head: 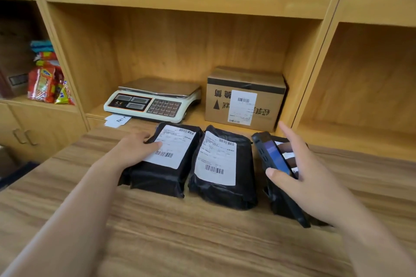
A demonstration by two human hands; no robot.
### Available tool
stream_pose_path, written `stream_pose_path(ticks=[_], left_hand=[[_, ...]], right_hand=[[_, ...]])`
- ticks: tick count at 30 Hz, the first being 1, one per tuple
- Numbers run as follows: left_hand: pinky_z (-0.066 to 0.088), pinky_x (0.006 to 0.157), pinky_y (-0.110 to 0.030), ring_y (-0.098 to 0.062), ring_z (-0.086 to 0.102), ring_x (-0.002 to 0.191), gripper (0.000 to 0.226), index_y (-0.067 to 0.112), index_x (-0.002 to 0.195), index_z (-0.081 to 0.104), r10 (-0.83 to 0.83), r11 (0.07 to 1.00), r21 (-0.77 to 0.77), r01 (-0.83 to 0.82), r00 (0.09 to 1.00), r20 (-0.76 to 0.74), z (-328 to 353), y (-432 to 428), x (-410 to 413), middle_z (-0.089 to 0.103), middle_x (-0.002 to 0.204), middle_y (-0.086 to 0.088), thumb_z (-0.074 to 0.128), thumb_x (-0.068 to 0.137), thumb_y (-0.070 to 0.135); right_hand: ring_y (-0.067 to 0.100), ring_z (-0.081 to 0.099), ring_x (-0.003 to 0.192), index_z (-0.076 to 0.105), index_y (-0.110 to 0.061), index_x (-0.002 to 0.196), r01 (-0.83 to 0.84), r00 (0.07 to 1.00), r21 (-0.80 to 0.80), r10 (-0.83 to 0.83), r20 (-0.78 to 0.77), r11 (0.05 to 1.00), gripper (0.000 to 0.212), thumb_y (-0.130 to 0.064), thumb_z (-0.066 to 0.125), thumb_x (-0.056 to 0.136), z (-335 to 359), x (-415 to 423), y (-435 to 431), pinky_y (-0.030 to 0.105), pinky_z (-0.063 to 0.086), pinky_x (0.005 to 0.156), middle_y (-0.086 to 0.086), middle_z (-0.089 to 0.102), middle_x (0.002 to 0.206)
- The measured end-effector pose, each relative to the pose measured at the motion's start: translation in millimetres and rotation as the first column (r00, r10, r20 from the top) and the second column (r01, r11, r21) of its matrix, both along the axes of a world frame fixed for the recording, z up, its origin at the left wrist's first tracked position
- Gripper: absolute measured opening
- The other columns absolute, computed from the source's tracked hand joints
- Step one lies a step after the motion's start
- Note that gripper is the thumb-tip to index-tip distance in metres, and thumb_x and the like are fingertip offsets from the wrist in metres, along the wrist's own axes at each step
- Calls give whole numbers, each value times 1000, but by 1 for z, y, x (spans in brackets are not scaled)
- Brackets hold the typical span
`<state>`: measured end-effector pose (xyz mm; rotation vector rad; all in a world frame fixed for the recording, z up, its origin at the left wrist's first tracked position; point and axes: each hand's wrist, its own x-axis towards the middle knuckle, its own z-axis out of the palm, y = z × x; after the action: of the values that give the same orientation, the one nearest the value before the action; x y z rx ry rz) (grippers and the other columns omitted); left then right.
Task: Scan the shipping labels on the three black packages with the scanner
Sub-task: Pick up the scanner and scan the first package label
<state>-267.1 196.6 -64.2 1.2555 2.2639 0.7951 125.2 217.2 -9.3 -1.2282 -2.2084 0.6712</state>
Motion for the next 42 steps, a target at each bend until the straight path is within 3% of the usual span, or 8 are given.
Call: stream_pose_path(ticks=[5,12,17,21,30,33,37,42], left_hand=[[61,91,-42,-25,80,94,46,19,102,83,37,999,24,-45,959,283,-12,-2,-6,85,100,0,73,86,60],[61,74,-39,-32,79,86,38,3,109,73,82,986,93,-138,892,445,-9,0,-4,85,91,-11,79,92,35],[61,95,-54,-39,78,102,36,1,120,67,76,975,121,-185,795,602,-2,-3,-6,83,101,-18,77,95,24],[68,73,-42,-26,82,78,14,7,108,69,1,943,244,-227,735,678,20,-8,-7,83,97,-17,70,100,18],[60,67,-39,-26,75,68,32,18,71,54,-61,804,515,-298,820,570,62,-19,22,77,83,-16,76,93,15],[59,82,-49,-32,75,93,36,19,66,51,-55,740,622,-257,898,437,68,-17,43,77,108,-18,78,91,15],[57,98,-55,-20,68,125,31,15,69,57,-22,709,695,-115,982,185,65,-14,66,67,141,5,81,88,18],[54,100,-51,-12,63,129,28,15,72,56,-48,687,726,30,999,3,57,-13,80,62,147,12,80,86,21]], right_hand=[[13,47,121,0,-66,148,-13,998,0,13,56,1000,88,-41,61,90,1,2,7,40,40,91,-25,41,140],[11,44,128,3,-60,152,8,1000,-21,-8,25,1000,92,-33,63,88,6,5,5,38,41,93,-23,42,136],[9,42,126,4,-60,152,13,1000,-11,-13,8,1000,88,-39,63,91,7,4,0,39,38,101,-26,34,147],[-8,27,126,0,-59,153,-9,1000,23,8,22,1000,90,-44,63,90,8,4,-4,33,33,103,-36,20,151],[-15,19,118,-3,-56,154,-20,997,58,16,76,998,95,-45,65,89,14,-1,-12,27,26,97,-39,20,140],[-11,21,122,-5,-61,151,-10,995,67,4,97,998,102,-46,71,85,15,-2,-14,28,27,96,-40,20,139],[-3,35,115,-8,-68,145,-42,987,55,33,155,998,104,-46,70,81,12,-7,-18,25,34,84,-46,25,125],[2,35,129,-11,-68,144,-62,974,5,59,218,998,101,-49,65,81,7,-10,-19,28,34,90,-31,29,147]])
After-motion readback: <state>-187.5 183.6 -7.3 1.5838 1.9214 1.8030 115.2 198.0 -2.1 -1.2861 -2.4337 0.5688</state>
